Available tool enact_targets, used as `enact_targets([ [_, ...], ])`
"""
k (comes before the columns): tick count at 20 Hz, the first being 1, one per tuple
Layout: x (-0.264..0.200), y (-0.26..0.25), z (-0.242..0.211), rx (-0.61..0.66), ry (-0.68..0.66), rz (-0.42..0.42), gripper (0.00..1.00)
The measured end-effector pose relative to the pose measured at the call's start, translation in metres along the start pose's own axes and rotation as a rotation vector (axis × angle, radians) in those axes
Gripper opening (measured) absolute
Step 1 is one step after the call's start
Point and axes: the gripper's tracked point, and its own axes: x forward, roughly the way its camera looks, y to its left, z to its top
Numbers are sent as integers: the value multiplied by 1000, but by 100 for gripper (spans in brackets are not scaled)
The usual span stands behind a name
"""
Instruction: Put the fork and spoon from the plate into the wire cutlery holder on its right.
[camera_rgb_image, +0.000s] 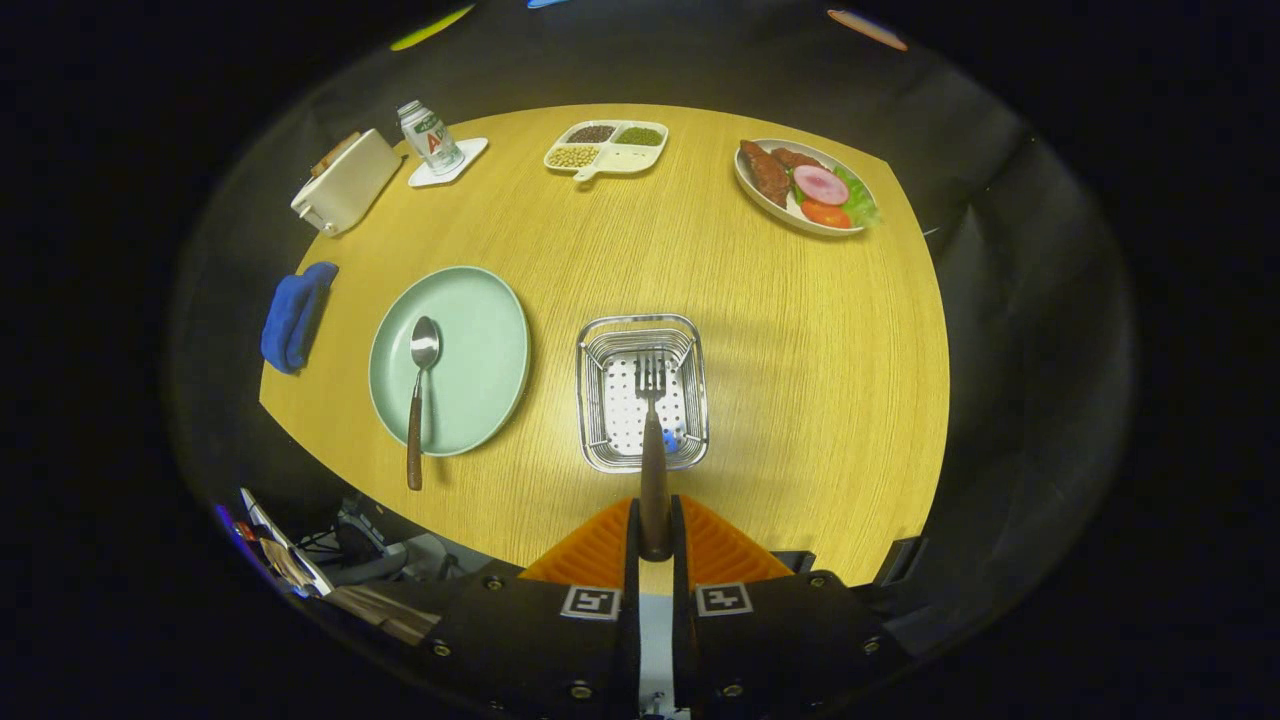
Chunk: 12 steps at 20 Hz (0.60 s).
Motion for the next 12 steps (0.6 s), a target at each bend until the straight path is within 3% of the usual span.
enact_targets([
  [2, -9, -3, 5, 17, -37, -8, 14],
  [3, -16, -7, 8, 25, -65, -22, 26],
  [6, -40, -2, 13, 39, -147, -28, 30],
  [12, -69, 68, -5, 43, -172, 140, 30],
])
